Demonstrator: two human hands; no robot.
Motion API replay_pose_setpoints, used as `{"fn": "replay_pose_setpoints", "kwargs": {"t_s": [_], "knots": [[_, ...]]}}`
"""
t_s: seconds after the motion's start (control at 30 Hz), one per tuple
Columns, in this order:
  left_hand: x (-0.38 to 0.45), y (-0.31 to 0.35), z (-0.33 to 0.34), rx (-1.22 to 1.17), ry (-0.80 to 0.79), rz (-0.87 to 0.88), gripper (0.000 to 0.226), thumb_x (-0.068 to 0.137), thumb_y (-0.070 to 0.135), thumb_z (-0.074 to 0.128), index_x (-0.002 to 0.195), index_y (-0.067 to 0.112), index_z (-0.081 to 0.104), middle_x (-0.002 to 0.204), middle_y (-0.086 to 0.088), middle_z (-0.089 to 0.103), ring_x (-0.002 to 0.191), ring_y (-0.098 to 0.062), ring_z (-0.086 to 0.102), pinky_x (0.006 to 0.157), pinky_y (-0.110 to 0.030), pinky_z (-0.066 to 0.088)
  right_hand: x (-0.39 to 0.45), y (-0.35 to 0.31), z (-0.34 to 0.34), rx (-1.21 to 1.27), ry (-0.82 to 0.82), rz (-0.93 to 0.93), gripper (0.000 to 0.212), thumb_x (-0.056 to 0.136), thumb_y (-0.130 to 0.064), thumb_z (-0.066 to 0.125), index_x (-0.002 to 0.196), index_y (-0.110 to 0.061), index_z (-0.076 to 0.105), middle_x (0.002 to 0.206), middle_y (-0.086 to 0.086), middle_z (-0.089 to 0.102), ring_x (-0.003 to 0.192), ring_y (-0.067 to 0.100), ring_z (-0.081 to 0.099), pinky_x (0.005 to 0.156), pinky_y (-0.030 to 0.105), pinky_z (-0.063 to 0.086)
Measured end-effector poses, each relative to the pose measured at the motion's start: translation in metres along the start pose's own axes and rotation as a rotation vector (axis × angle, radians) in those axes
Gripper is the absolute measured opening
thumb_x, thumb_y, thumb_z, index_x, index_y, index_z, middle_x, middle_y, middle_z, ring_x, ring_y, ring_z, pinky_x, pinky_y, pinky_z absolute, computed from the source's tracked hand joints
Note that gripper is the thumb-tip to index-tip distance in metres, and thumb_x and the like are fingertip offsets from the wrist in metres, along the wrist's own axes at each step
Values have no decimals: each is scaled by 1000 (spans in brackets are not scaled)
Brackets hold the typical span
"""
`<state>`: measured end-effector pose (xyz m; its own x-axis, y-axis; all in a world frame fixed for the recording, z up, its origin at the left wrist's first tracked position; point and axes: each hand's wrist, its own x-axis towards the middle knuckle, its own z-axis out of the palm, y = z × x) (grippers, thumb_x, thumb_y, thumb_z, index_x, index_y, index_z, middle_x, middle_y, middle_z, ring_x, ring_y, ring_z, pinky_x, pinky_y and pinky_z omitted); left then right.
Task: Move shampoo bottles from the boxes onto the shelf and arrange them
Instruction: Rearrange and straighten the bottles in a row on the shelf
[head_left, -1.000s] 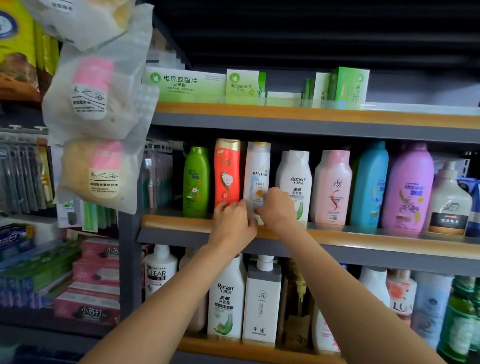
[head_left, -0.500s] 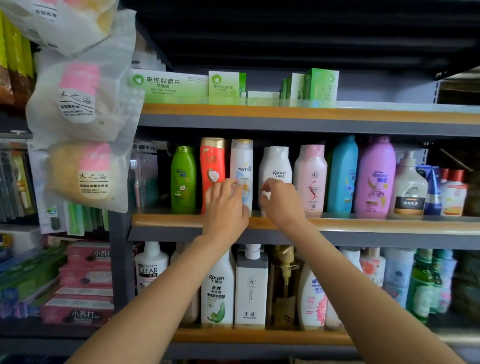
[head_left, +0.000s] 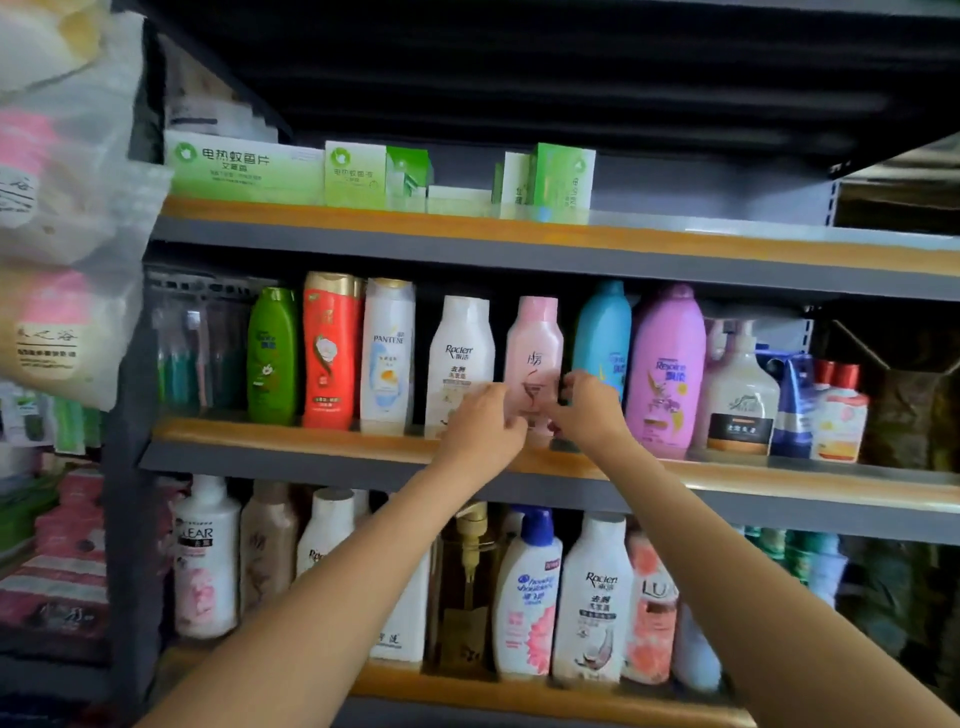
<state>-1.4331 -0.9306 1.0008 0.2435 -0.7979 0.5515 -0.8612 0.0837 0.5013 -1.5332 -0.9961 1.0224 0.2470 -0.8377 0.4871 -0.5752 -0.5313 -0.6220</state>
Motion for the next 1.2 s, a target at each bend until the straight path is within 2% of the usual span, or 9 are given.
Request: {"fn": "replay_pose_setpoints", "kwargs": {"t_s": [0.1,0.3,0.47,0.6,0.7,0.83,1.0,1.1,1.2], "knots": [[12,14,13,-41,3,-127,34,94,18,45,125,6,48,115,-5,51,96,-13,41,81,-27,35,8,5,2,31,-62,-7,30,95,-20,45,107,6,50,108,24,62,97,39,61,80,37,49],[34,24,19,-166,68,-303,22,89,13,49,111,6,50,100,-6,57,85,-19,52,56,-21,34,19,10,5,34,-195,-6,36,95,-23,42,117,5,46,120,24,57,110,39,55,90,40,44],[29,27,21,-29,123,-291,20,93,15,46,110,6,46,94,-3,50,84,-17,49,65,-22,37,19,13,2,11,-240,-80,24,94,-17,41,98,0,57,113,21,61,103,36,58,82,35,44],[29,25,21,68,186,-293,21,94,19,46,109,6,50,94,-4,53,83,-18,49,70,-29,38,16,12,-9,20,-311,-121,30,94,-21,48,67,-11,41,92,16,60,80,31,60,76,35,48],[30,24,23,53,187,-271,21,94,21,47,110,6,48,98,-6,58,82,-19,53,70,-30,45,22,10,-16,63,-275,-124,24,90,-23,56,76,-11,40,85,13,62,55,25,59,61,33,54],[30,21,24,28,166,-240,25,94,18,47,115,5,43,103,-10,60,91,-26,59,78,-37,49,30,3,-21,29,-322,-122,26,91,-19,57,99,-9,35,90,15,65,45,17,55,45,22,48],[29,16,27,40,102,-208,53,85,25,63,124,7,33,99,-1,55,83,-18,54,59,-22,42,28,4,-17,-22,-372,-156,23,92,-15,52,73,-14,39,74,5,53,49,15,50,36,18,43],[33,14,32,121,136,-227,74,79,31,69,132,7,24,119,-8,53,100,-27,57,75,-38,51,25,6,-18,-51,-429,-165,28,94,-20,49,67,-14,40,66,3,51,49,14,47,38,17,39],[34,12,39,171,187,-222,84,74,31,74,135,6,21,123,-11,51,106,-30,55,81,-41,52,23,9,-21,-79,-510,-149,32,95,-29,48,66,-15,45,63,0,52,53,12,51,42,16,36]]}}
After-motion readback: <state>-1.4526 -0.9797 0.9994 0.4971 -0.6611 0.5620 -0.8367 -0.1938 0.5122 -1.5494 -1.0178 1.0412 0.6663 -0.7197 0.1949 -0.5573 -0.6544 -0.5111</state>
